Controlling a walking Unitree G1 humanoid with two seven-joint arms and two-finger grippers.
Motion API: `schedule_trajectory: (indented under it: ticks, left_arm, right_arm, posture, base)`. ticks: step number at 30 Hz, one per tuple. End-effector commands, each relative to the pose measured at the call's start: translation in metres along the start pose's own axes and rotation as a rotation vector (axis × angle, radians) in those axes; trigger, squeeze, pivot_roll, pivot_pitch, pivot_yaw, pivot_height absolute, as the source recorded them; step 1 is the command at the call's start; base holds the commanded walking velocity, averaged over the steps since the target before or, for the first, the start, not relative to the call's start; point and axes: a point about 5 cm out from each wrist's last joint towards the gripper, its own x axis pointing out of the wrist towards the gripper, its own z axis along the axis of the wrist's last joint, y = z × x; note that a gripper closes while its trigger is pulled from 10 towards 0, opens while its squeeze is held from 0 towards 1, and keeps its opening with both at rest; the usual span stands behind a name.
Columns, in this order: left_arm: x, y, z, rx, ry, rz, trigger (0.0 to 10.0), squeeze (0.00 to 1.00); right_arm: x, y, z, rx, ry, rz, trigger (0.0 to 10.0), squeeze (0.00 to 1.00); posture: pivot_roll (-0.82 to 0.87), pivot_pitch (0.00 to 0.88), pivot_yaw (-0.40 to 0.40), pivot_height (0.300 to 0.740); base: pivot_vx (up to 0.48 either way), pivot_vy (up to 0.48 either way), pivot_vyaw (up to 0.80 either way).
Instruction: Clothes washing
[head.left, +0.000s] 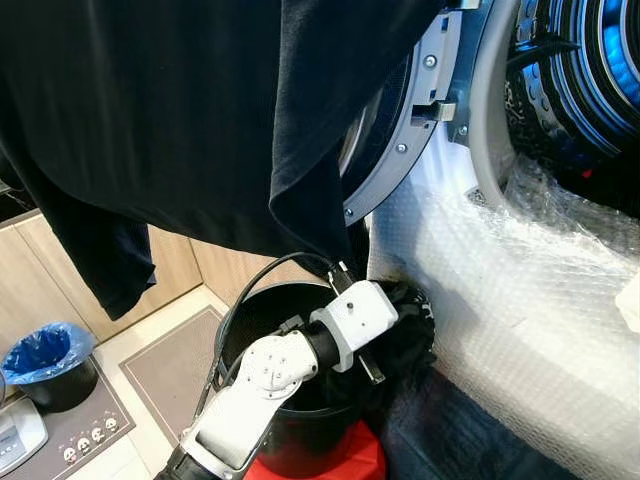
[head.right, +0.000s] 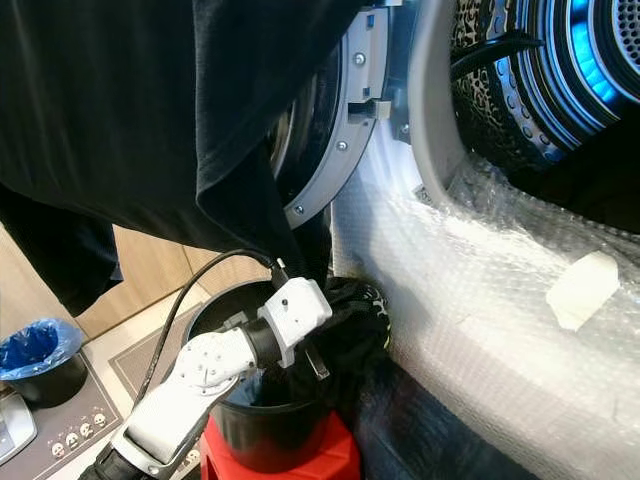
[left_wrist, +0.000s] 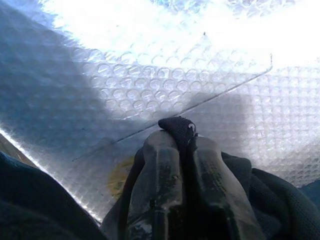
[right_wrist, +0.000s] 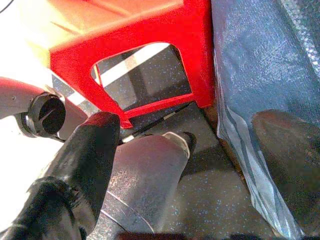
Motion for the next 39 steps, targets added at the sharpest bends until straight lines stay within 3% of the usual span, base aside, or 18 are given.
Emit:
schedule_trajectory:
  ticks: [1,3,4,10,14,19,20,22,23,24,29,35,39]
  left_arm:
    - [0.003,0.002,0.013,0.033,-0.041,-0.015,10.0,0.0]
    - [0.003,0.002,0.014,0.033,-0.04,-0.016,10.0,0.0]
    - [0.016,-0.008,0.03,-0.004,-0.11,-0.083,10.0,0.0]
    - [0.037,-0.011,0.061,-0.075,-0.238,-0.168,10.0,0.0]
    - [0.038,-0.01,0.061,-0.09,-0.242,-0.173,10.0,0.0]
    - [0.039,-0.016,0.056,-0.118,-0.211,-0.224,10.0,0.0]
    - [0.039,-0.02,0.054,-0.139,-0.2,-0.259,10.0,0.0]
    - [0.039,-0.021,0.054,-0.142,-0.195,-0.275,10.0,0.0]
    - [0.04,-0.024,0.054,-0.159,-0.192,-0.301,10.0,0.0]
    - [0.04,-0.025,0.053,-0.163,-0.191,-0.312,10.0,0.0]
    - [0.039,-0.037,0.049,-0.163,-0.167,-0.379,10.0,0.0]
    - [0.041,-0.044,0.044,-0.152,-0.141,-0.383,10.0,0.0]
    - [0.042,-0.044,0.041,-0.151,-0.127,-0.379,10.0,0.0]
  right_arm:
    - [-0.001,-0.001,0.0,0.006,-0.014,0.001,10.0,0.0]
    - [-0.001,-0.001,0.0,0.007,-0.016,0.003,10.0,0.0]
    - [-0.007,0.0,0.0,0.012,-0.058,0.117,10.0,0.0]
    - [-0.012,0.002,0.002,0.004,-0.071,0.254,10.0,0.0]
    - [-0.012,0.003,0.004,-0.005,-0.075,0.277,10.0,0.0]
    - [-0.019,0.003,0.016,-0.018,-0.137,0.405,10.0,0.0]
    - [-0.027,0.001,0.025,-0.019,-0.178,0.473,10.0,0.16]
    - [-0.032,0.001,0.03,-0.022,-0.198,0.511,10.0,0.16]
    - [-0.038,-0.001,0.034,-0.037,-0.21,0.534,10.0,0.42]
    - [-0.042,-0.001,0.036,-0.041,-0.213,0.548,10.0,0.99]
    - [-0.067,-0.005,0.04,-0.11,-0.217,0.589,10.0,1.0]
    - [-0.106,-0.002,0.066,-0.05,-0.379,0.558,10.0,1.0]
    - [-0.118,-0.003,0.072,0.022,-0.426,0.55,10.0,1.0]
  posture:
    - [-0.09,0.0,0.03,0.74]
    - [-0.09,0.0,0.03,0.74]
    - [-0.12,0.0,0.049,0.74]
    - [-0.13,0.0,0.055,0.74]
    - [-0.13,0.0,0.059,0.74]
    - [-0.13,0.0,0.066,0.74]
    - [-0.13,0.0,0.07,0.74]
    - [-0.14,0.0,0.073,0.74]
    - [-0.14,0.0,0.077,0.74]
    - [-0.15,0.0,0.079,0.74]
    - [-0.16,0.0,0.086,0.74]
    - [-0.18,0.0,0.08,0.74]
    - [-0.19,0.0,0.079,0.74]
  base:
    - [0.0,0.0,0.0]
    - [0.0,0.0,0.0]
    - [0.0,0.0,0.0]
    - [0.0,0.0,0.0]
    - [0.0,0.0,0.0]
    - [0.0,0.0,0.0]
    - [0.0,0.0,0.0]
    - [0.0,0.0,0.0]
    - [0.0,0.0,0.0]
    - [0.0,0.0,0.0]
    - [0.0,0.0,0.0]
    - [0.0,0.0,0.0]
    - [0.0,0.0,0.0]
